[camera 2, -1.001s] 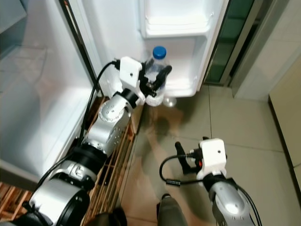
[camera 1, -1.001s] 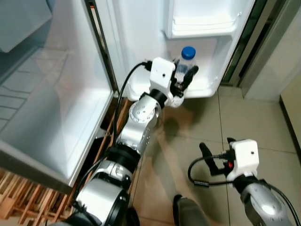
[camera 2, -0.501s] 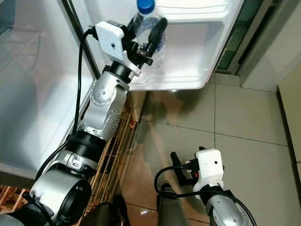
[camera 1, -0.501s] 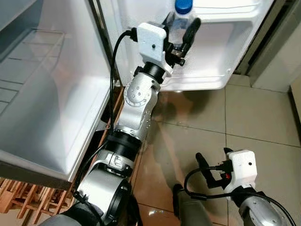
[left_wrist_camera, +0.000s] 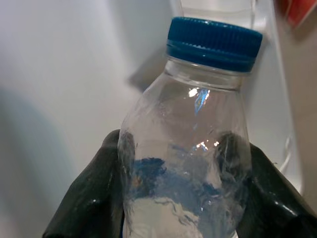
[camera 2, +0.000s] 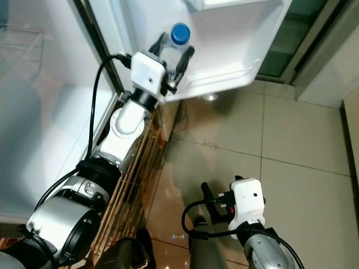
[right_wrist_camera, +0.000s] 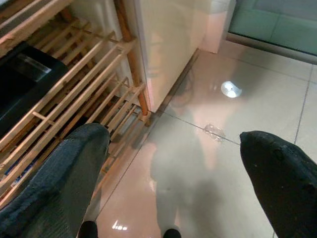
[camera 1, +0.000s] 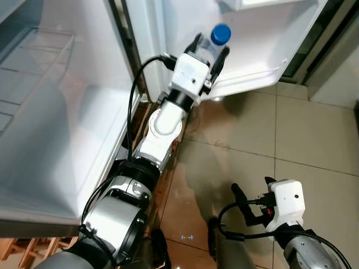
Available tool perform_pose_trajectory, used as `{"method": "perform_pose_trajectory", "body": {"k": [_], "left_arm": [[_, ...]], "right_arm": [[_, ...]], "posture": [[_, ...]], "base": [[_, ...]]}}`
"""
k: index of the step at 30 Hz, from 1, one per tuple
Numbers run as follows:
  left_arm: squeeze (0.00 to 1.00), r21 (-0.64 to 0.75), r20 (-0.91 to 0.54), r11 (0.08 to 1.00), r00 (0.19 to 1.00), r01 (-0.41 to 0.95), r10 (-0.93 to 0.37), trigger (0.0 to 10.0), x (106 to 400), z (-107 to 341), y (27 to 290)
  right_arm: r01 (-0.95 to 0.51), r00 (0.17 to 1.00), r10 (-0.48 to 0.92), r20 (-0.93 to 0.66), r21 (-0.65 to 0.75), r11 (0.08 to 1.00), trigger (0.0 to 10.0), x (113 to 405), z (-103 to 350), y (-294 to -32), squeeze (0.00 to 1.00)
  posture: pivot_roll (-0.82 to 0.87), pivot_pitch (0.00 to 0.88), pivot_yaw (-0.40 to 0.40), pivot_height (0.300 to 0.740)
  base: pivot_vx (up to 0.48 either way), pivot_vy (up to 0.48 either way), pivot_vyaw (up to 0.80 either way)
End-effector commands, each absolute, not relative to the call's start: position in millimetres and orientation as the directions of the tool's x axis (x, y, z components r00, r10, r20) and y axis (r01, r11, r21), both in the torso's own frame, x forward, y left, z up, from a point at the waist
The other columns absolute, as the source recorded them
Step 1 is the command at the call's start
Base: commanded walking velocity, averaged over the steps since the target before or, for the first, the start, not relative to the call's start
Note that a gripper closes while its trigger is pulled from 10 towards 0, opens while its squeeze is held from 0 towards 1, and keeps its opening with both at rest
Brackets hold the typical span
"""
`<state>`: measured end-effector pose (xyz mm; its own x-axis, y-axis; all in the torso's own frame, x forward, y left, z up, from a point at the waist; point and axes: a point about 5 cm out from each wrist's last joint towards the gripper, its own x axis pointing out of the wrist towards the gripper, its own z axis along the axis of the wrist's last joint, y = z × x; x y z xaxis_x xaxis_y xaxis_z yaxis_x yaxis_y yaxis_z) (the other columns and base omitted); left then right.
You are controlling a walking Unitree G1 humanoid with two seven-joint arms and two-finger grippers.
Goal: Restocking fridge
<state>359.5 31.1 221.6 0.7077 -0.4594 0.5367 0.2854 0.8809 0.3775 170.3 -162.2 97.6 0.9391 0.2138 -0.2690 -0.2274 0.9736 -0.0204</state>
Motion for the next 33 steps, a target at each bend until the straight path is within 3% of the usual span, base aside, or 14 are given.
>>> {"method": "perform_pose_trajectory", "body": {"k": [1,4,7,9,13,18,19,20,21,23,25,26,31,33], "left_arm": [[0.00,0.409,0.538,0.877,0.709,0.253,-0.455,10.0,360,220,26],[0.00,0.365,0.450,0.892,0.789,0.266,-0.419,10.0,368,207,28],[0.00,0.226,0.335,0.932,0.876,0.283,-0.347,10.0,377,195,34],[0.00,0.197,0.311,0.939,0.890,0.282,-0.333,10.0,379,193,35],[0.00,-0.042,0.182,0.965,0.951,0.260,-0.248,10.0,389,189,38],[0.00,-0.262,0.012,0.935,0.970,0.238,-0.244,10.0,394,179,35],[0.11,-0.345,-0.032,0.912,0.968,0.223,-0.248,10.0,395,178,33],[0.27,-0.369,-0.033,0.902,0.967,0.225,-0.254,10.0,396,181,32],[0.52,-0.383,-0.031,0.896,0.966,0.227,-0.258,10.0,396,182,32],[0.52,-0.411,-0.022,0.884,0.967,0.223,-0.255,10.0,397,186,31],[0.88,-0.435,0.005,0.870,0.966,0.234,-0.258,10.0,400,198,30],[1.00,-0.402,0.076,0.873,0.960,0.276,-0.268,10.0,403,217,27],[1.00,-0.234,0.207,0.914,0.935,0.333,-0.288,10.0,402,243,23],[1.00,-0.100,0.312,0.928,0.896,0.360,-0.314,10.0,398,263,17]], "right_arm": [[-0.226,0.934,0.209,-0.290,-0.028,0.974,10.0,166,96,-162,0.18],[-0.228,0.933,0.211,-0.291,-0.028,0.973,10.0,166,96,-162,0.18],[-0.229,0.932,0.211,-0.293,-0.028,0.973,10.0,165,96,-162,0.18],[-0.230,0.932,0.212,-0.294,-0.029,0.973,10.0,166,96,-162,0.18],[-0.238,0.930,0.219,-0.294,-0.032,0.971,10.0,169,96,-161,0.18],[-0.242,0.930,0.221,-0.294,-0.037,0.970,10.0,172,95,-163,0.18],[-0.243,0.930,0.221,-0.293,-0.040,0.969,10.0,173,95,-163,0.18],[-0.243,0.931,0.221,-0.292,-0.041,0.969,10.0,174,95,-163,0.18],[-0.243,0.931,0.220,-0.291,-0.042,0.969,10.0,174,95,-163,0.18],[-0.243,0.931,0.221,-0.291,-0.043,0.969,10.0,175,96,-163,0.18],[-0.244,0.931,0.221,-0.290,-0.046,0.969,10.0,176,95,-163,0.18],[-0.245,0.932,0.221,-0.288,-0.049,0.968,10.0,177,96,-164,0.18],[-0.247,0.932,0.222,-0.285,-0.054,0.968,10.0,180,96,-165,0.18],[-0.253,0.932,0.227,-0.282,-0.057,0.966,10.0,183,96,-165,0.18]], "posture": [[-0.42,0.267,0.075,0.740],[-0.42,0.267,0.073,0.740],[-0.41,0.264,0.070,0.740],[-0.41,0.264,0.070,0.740],[-0.41,0.257,0.065,0.740],[-0.40,0.246,0.065,0.740],[-0.40,0.243,0.066,0.740],[-0.40,0.243,0.066,0.740],[-0.40,0.240,0.065,0.740],[-0.40,0.240,0.065,0.740],[-0.40,0.232,0.065,0.740],[-0.40,0.225,0.063,0.740],[-0.40,0.218,0.060,0.740],[-0.39,0.209,0.057,0.740]], "base": [[0.000,0.000,0.00],[0.000,0.000,0.00],[0.000,0.000,0.00],[0.000,0.000,0.00],[0.000,0.000,0.00],[0.000,0.000,0.00],[0.000,0.000,0.00],[0.000,0.000,0.00],[0.000,0.000,0.00],[0.000,0.000,0.00],[0.000,0.000,0.00],[0.000,0.000,0.00],[0.000,0.000,0.00],[0.000,0.000,0.00]]}}
